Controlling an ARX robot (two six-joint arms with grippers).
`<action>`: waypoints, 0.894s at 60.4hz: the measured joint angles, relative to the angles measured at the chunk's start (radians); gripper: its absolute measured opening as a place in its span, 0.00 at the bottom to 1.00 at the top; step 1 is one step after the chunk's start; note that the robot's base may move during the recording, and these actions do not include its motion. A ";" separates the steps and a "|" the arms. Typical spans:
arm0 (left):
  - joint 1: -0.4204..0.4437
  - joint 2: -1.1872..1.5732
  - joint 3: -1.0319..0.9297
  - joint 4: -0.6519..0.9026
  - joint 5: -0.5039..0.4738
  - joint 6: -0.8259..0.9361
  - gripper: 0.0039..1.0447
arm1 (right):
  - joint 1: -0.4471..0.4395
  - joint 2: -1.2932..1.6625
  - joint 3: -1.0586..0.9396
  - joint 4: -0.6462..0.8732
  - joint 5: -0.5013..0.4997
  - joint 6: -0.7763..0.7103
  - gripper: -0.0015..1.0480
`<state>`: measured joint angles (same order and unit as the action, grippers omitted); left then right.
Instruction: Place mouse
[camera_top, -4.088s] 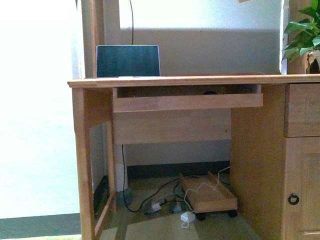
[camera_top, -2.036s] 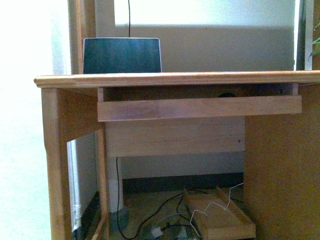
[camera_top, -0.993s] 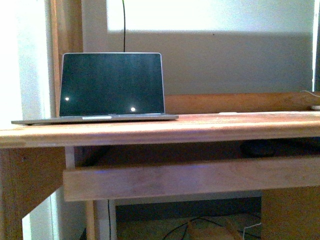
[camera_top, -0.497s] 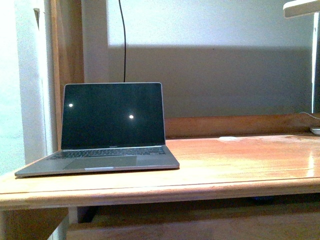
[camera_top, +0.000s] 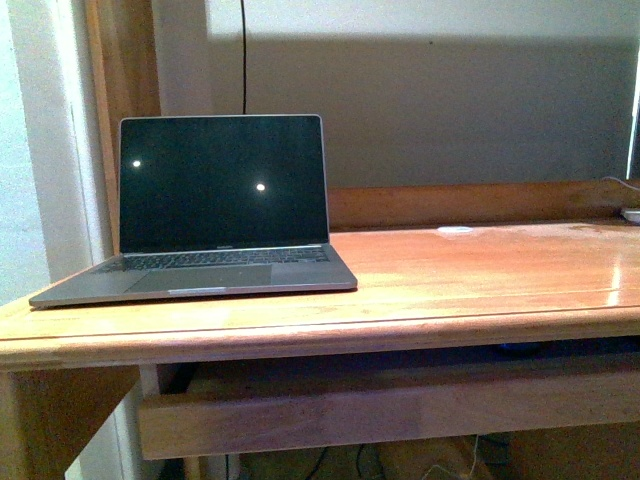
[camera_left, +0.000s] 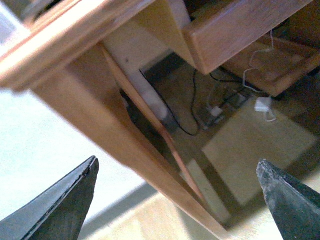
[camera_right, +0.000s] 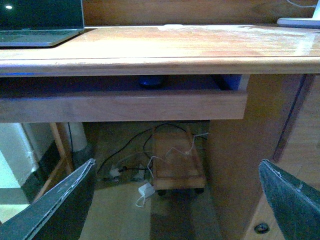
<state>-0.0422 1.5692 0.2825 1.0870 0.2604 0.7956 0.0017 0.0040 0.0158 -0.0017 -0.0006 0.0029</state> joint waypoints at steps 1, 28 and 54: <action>-0.009 0.050 0.014 0.046 0.003 0.043 0.93 | 0.000 0.000 0.000 0.000 0.000 0.000 0.93; -0.135 0.606 0.521 0.214 0.213 0.601 0.93 | 0.000 0.000 0.000 0.000 0.001 0.000 0.93; -0.160 0.348 0.505 -0.512 0.241 0.545 0.94 | 0.000 0.000 0.000 0.000 0.000 0.000 0.93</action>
<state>-0.2024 1.9175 0.7876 0.5755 0.5018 1.3407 0.0017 0.0040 0.0158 -0.0017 -0.0006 0.0029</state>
